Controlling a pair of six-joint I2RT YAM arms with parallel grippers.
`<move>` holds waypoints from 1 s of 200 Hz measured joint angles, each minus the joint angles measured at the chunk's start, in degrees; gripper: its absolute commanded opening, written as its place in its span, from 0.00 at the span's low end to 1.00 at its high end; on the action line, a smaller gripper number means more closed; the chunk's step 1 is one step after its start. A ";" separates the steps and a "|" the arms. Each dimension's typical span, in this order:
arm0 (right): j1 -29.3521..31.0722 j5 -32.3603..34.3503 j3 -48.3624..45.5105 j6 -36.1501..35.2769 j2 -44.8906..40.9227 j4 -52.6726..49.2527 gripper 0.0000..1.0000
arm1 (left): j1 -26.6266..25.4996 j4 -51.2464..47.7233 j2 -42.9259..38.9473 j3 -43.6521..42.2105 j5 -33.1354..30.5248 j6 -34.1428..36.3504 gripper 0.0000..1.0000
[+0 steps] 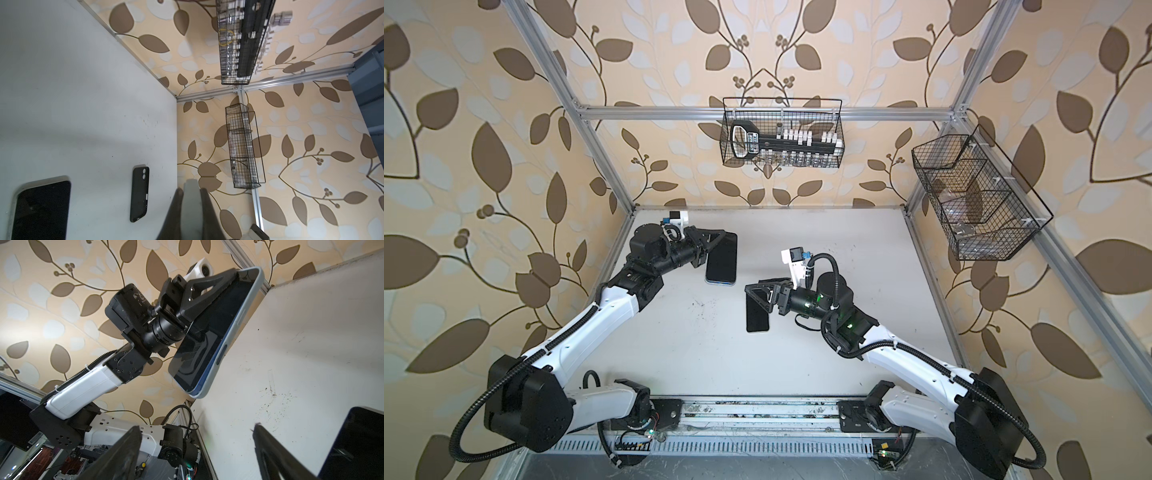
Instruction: Take the phone out of the phone case
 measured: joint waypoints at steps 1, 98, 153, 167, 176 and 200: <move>0.00 0.00 0.00 0.20 0.11 0.15 0.85 | 0.00 -0.02 -0.09 -0.09 -0.11 -0.04 0.00; 6.86 2.40 0.02 7.08 12.79 13.25 0.79 | 0.00 1.99 -5.29 -3.74 -5.51 -4.52 0.00; 8.59 2.80 1.16 9.16 15.82 19.23 0.77 | 0.02 2.27 -6.29 -5.07 -5.51 -5.16 0.00; 8.59 2.82 1.53 9.44 16.28 20.22 0.77 | 0.00 2.47 -6.43 -5.07 -5.49 -5.51 0.00; 8.59 2.93 1.70 9.64 16.61 20.72 0.77 | 0.00 2.73 -6.47 -5.07 -5.49 -5.81 0.00; 8.59 3.19 1.99 10.47 17.75 22.10 0.76 | 0.00 3.52 -6.71 -5.25 -5.46 -6.51 0.00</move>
